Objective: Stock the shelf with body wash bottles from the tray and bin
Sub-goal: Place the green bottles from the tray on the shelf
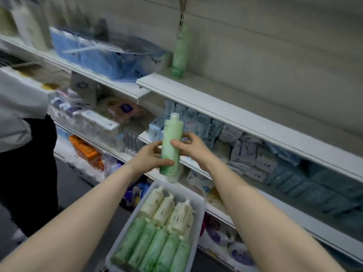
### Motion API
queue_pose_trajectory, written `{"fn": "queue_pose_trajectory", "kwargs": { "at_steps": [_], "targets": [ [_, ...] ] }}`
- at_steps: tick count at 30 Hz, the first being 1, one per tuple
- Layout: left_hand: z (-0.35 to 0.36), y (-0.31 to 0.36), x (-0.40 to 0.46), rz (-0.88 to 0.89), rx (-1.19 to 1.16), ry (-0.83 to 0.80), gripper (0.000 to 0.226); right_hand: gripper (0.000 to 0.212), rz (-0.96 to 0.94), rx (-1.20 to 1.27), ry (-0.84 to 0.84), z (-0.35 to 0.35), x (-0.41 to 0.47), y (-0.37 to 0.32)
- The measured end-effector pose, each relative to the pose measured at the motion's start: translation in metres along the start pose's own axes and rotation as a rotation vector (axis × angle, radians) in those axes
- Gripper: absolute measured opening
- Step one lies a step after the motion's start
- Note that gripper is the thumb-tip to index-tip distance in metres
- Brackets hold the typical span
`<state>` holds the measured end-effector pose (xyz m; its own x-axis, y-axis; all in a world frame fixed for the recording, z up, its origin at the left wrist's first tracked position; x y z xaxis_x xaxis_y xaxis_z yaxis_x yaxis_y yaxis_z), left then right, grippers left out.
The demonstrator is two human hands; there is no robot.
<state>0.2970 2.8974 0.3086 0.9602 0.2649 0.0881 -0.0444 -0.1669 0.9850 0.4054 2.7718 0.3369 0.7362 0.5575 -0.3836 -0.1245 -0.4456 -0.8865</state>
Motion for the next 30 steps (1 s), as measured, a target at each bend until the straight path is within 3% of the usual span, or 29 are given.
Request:
{"fn": "queue_pose_trajectory", "kwargs": {
  "at_steps": [6,15,30],
  "targets": [
    [-0.044,0.076,0.061,0.241,0.126,0.11,0.075,0.065,-0.204,-0.097,0.103,-0.007,0.003,-0.079],
    [-0.109,0.136,0.136,0.428,0.248,0.158,0.079,0.064,-0.365,-0.104,0.295,-0.007,0.034,-0.187],
    [-0.135,0.115,0.203,0.478,0.225,0.191,0.082,0.066,-0.34,-0.043,0.397,0.003,0.097,-0.208]
  ]
}}
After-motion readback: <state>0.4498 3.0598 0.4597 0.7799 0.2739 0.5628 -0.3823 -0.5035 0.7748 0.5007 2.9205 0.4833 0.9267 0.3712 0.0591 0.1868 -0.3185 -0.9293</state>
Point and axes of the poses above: each hand's wrist, its own x-axis towards the middle knuckle, its own z-axis out of the palm, y = z × x, the point moved 5 cm from there along x, towards the middle knuckle, and after that the axes turned 12 degrees about z, right-handed, at the moved point
